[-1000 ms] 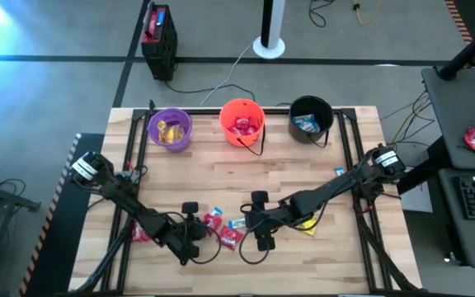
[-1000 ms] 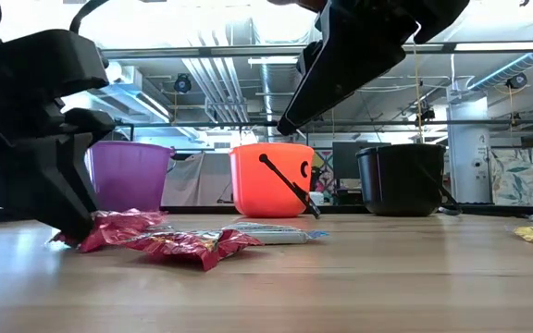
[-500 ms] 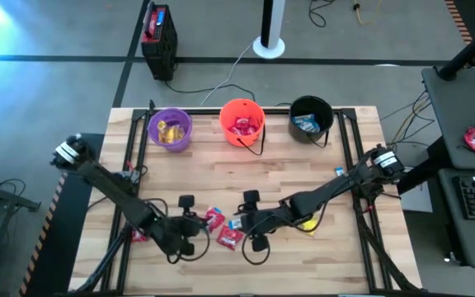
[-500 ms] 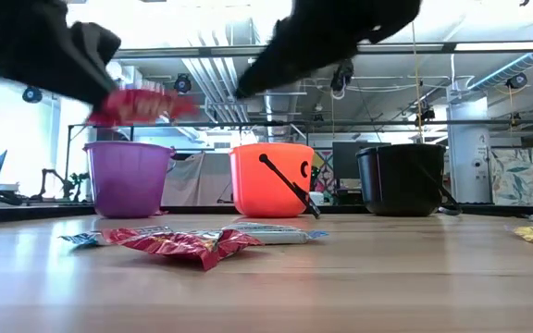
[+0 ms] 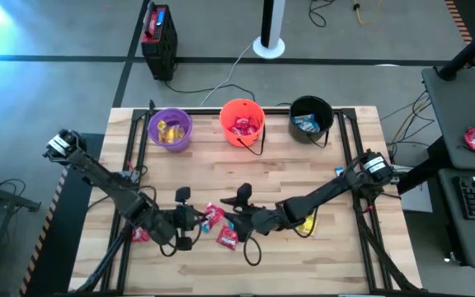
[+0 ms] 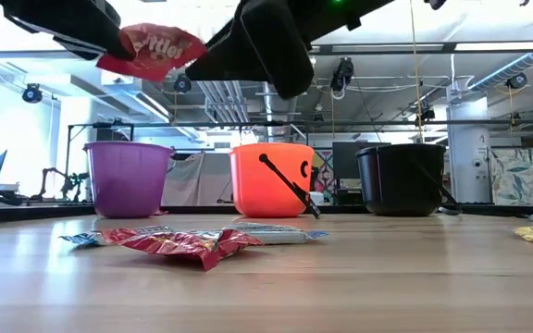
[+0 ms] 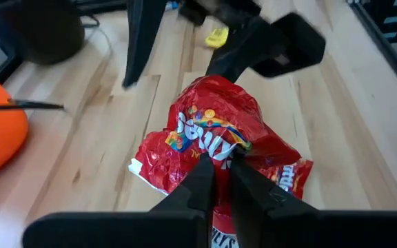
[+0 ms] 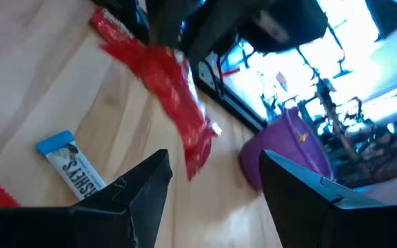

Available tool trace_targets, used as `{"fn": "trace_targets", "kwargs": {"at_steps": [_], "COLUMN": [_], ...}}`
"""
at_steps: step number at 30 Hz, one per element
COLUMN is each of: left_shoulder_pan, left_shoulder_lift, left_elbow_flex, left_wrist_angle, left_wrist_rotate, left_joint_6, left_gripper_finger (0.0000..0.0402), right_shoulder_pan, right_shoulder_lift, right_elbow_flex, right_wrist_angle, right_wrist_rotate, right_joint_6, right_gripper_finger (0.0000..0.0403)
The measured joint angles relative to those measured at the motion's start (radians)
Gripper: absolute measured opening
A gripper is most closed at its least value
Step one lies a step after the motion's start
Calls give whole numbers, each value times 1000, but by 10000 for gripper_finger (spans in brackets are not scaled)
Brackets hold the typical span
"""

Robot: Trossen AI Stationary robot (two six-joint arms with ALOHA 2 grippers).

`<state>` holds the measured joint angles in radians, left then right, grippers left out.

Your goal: Sort candy by brand, put in halloween buckets

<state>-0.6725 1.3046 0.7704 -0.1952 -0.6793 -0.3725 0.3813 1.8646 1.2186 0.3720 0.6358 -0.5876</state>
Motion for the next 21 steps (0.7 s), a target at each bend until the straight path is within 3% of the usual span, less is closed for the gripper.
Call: {"fn": "trace_targets", "kwargs": {"at_steps": [11,21], "left_shoulder_pan": [55,63], "left_shoulder_lift": [2,4], "left_elbow_flex": [0,0], "left_wrist_angle": [-4,43], "left_wrist_rotate": [35,70], "left_joint_6": [6,50], "left_gripper_finger": [13,13], "right_shoulder_pan": [0,-2], "right_shoulder_lift": [3,3], "right_elbow_flex": [35,40], "right_wrist_angle": [4,-22], "right_wrist_rotate": [-74,-95], "right_joint_6": [-145,-219], "right_gripper_finger": [206,92]}}
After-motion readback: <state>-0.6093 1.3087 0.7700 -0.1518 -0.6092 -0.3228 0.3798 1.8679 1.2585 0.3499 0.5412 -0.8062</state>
